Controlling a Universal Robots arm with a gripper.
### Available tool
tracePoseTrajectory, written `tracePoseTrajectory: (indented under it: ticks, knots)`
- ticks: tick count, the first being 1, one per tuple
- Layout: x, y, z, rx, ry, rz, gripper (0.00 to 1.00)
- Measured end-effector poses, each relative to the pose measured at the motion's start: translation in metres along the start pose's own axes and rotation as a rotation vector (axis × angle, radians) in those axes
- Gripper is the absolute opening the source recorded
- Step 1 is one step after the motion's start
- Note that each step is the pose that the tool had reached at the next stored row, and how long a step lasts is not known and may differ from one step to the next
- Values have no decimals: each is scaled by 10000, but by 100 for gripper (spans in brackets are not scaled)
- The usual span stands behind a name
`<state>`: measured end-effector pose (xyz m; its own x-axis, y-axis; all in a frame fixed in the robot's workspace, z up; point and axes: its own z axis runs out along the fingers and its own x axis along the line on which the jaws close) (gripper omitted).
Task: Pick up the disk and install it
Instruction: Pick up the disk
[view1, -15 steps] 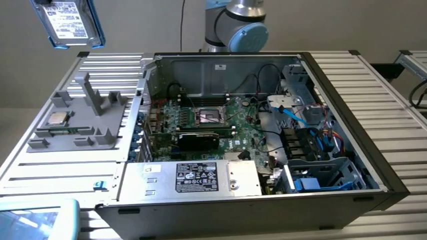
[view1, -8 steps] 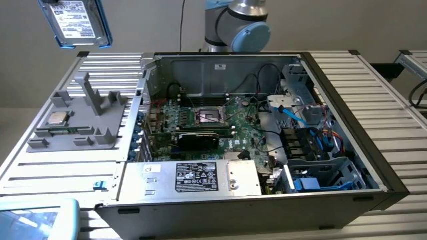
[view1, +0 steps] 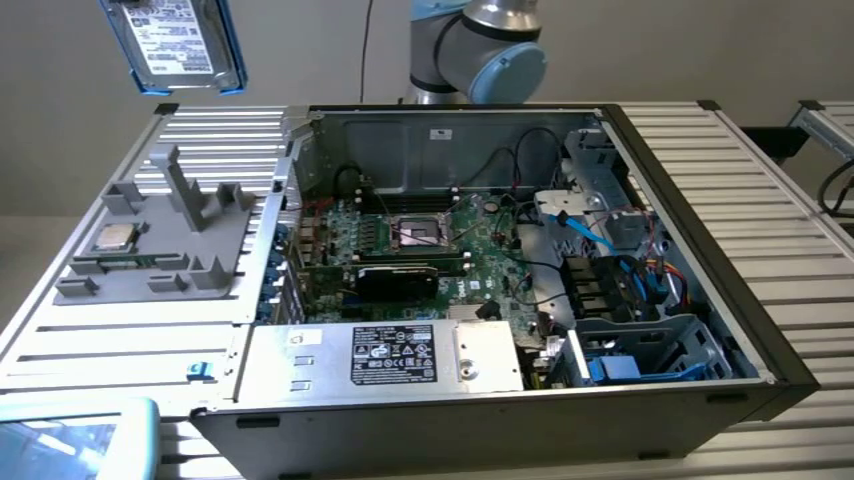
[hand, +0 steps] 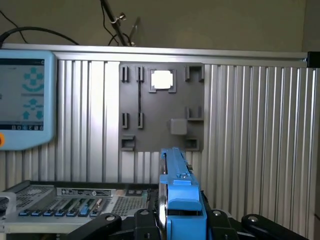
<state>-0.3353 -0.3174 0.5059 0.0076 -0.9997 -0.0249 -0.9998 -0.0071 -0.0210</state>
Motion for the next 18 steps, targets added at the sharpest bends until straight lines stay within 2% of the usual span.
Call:
tracePoseTrajectory:
  ticks: [10, 18]
  knots:
    - [129, -336, -39, 1, -137, 3, 37]
    - [256, -550, -67, 2, -276, 6, 37]
